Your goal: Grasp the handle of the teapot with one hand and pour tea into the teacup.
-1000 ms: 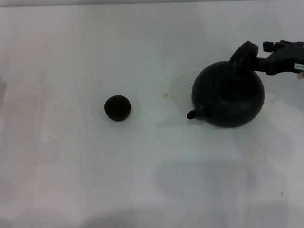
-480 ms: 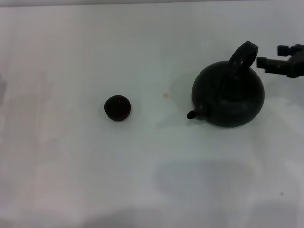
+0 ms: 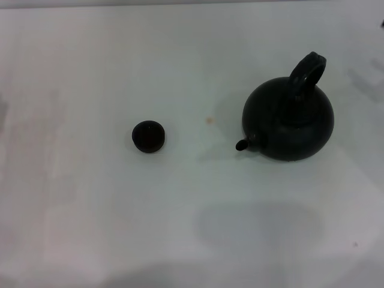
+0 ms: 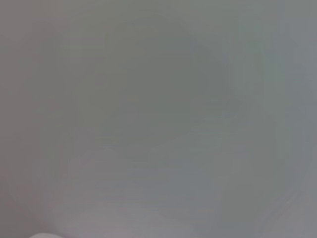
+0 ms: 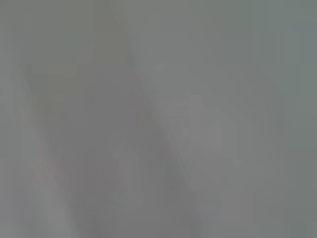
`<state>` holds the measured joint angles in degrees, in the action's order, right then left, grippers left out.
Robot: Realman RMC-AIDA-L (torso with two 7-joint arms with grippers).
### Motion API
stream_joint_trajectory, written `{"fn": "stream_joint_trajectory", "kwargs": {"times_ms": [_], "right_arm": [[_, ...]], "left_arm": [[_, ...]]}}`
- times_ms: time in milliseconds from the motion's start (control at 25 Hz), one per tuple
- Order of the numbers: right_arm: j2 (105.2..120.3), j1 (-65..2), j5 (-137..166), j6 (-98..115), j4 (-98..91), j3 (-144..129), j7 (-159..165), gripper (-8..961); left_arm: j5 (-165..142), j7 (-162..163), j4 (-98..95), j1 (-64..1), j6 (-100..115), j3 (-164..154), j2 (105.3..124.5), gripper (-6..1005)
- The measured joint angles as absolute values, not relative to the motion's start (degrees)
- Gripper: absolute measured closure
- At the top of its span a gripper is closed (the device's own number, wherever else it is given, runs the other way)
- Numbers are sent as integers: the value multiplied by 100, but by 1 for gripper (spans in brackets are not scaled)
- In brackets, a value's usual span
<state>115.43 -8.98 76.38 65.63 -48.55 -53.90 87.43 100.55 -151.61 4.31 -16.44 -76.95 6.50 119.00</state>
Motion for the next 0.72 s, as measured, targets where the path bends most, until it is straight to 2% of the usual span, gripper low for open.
{"fn": "stream_joint_trajectory", "kwargs": {"times_ms": [400, 720], "right_arm": [[11601, -1382, 4344, 6629, -2211, -5501, 4330, 150], [11589, -1546, 4084, 6635, -1808, -5444, 3801, 152]], "left_arm": [[10063, -15161, 430, -1661, -7708, 651, 11901, 111], [10064, -15161, 439, -1672, -7712, 650, 11900, 111]]}}
